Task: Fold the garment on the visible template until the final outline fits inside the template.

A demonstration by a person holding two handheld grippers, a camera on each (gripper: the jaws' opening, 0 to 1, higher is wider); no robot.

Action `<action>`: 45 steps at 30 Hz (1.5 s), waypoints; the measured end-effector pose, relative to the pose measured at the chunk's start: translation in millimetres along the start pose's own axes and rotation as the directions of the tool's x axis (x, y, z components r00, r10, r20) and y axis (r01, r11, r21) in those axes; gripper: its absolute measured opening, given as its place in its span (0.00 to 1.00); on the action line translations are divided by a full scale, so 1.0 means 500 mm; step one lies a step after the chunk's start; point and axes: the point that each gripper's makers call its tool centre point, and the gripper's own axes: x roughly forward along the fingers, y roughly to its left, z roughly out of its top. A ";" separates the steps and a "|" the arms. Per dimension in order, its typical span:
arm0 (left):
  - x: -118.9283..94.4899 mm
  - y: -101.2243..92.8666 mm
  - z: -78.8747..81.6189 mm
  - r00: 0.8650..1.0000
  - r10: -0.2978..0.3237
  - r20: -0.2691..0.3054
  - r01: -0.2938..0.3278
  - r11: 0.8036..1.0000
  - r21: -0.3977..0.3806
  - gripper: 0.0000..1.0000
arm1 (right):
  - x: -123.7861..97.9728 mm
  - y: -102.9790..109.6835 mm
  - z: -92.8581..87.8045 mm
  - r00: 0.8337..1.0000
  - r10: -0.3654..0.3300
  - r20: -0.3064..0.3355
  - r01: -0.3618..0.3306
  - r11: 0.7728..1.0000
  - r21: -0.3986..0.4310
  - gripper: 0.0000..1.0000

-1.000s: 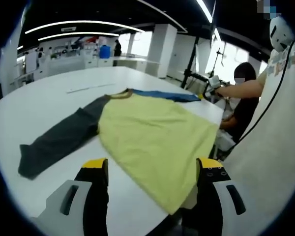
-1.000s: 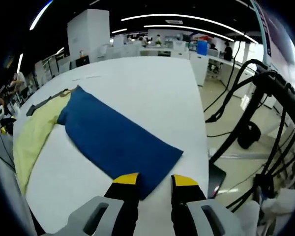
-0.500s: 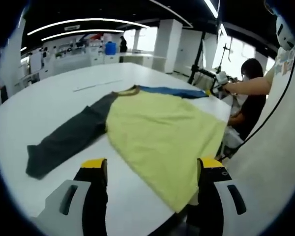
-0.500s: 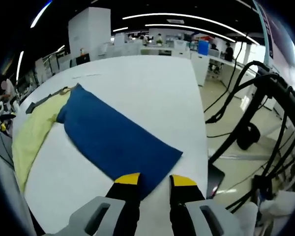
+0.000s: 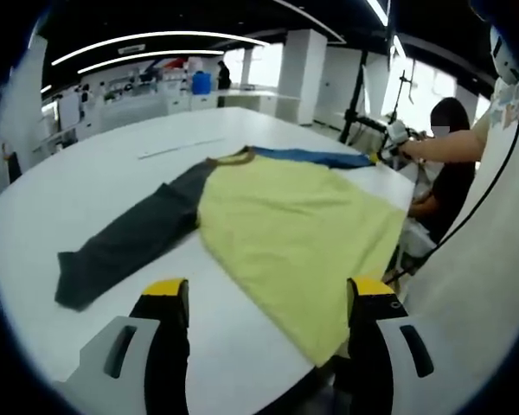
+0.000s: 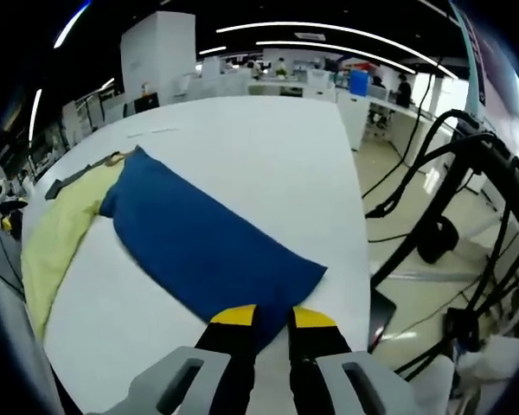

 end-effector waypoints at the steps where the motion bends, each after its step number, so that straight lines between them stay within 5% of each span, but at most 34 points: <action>1: -0.002 0.001 0.000 1.000 0.001 0.003 -0.001 1.000 0.000 0.71 | 0.000 0.001 0.000 1.000 0.002 -0.001 -0.002 1.000 -0.005 0.07; 11: -0.014 0.005 -0.003 1.000 0.004 -0.002 -0.004 1.000 -0.005 0.71 | 0.005 0.005 0.006 1.000 -0.012 -0.001 0.011 0.998 -0.069 0.00; 28: -0.015 0.012 0.003 1.000 -0.005 0.010 0.005 1.000 0.028 0.74 | -0.031 0.011 0.070 0.995 -0.019 0.101 0.023 0.999 -0.035 0.00; 45: -0.026 0.022 -0.019 0.999 -0.030 0.018 0.030 0.999 0.029 0.74 | -0.048 0.083 0.136 0.989 0.020 0.147 -0.012 0.998 -0.055 0.00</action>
